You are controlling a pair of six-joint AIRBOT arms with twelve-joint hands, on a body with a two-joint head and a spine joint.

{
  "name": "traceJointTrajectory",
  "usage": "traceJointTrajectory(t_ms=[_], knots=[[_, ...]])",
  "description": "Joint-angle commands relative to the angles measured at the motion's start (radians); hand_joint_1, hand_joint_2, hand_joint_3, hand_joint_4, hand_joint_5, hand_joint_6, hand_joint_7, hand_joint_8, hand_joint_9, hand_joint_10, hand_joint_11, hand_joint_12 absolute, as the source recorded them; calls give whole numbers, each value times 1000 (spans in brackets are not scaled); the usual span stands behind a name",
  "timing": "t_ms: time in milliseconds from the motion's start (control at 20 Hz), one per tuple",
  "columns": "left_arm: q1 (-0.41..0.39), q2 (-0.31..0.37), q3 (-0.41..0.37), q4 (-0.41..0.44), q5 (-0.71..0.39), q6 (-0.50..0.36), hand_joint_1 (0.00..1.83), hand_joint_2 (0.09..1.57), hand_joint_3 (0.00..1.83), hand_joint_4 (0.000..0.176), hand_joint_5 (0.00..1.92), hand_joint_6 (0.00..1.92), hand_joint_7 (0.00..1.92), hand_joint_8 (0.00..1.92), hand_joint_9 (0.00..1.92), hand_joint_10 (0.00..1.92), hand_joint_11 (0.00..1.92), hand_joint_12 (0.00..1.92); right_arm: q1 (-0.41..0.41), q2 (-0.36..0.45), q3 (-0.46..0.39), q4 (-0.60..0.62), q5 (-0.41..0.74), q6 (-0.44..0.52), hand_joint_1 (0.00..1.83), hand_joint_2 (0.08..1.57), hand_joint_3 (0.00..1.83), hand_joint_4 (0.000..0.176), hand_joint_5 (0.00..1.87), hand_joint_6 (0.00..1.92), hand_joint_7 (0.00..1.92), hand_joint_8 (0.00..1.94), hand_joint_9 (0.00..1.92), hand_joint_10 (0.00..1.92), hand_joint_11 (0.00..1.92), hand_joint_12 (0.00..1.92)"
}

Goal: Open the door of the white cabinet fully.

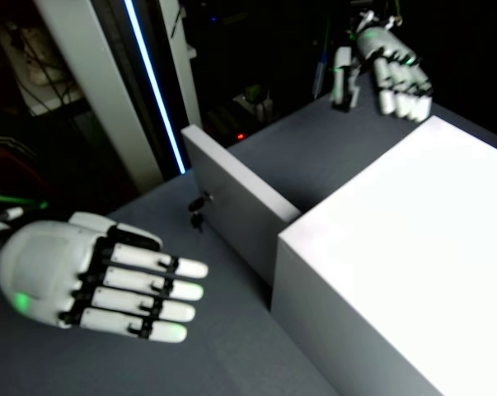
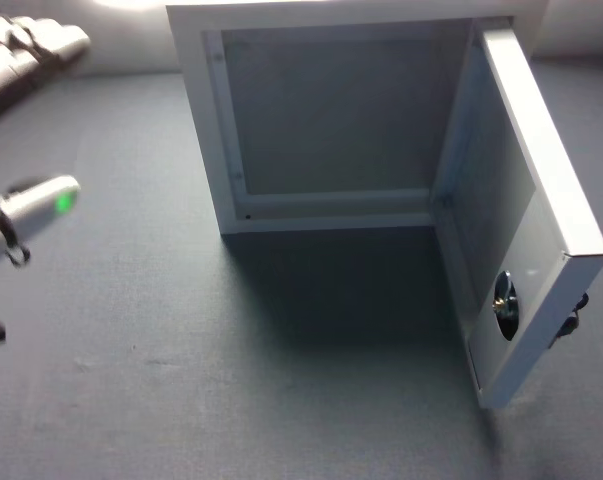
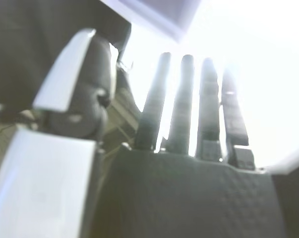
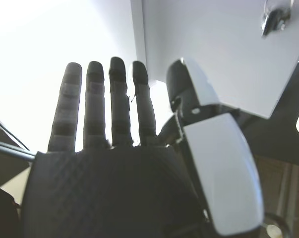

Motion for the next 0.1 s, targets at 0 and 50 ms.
traceJointTrajectory(t_ms=[0, 50], knots=[[-6, 5, 1, -1, -145, 7, 503, 1348, 0, 0, 144, 3, 121, 1, 72, 1, 0, 102, 9, 7, -3, 28, 145, 6, 889, 1394, 5, 4, 368, 0, 314, 0, 233, 0, 157, 41], [-6, -1, 4, -22, -137, 17, 491, 1388, 8, 0, 91, 2, 48, 3, 14, 0, 0, 20, 9, 7, -3, 36, 155, 6, 896, 1399, 6, 0, 371, 2, 336, 10, 230, 1, 133, 31]])
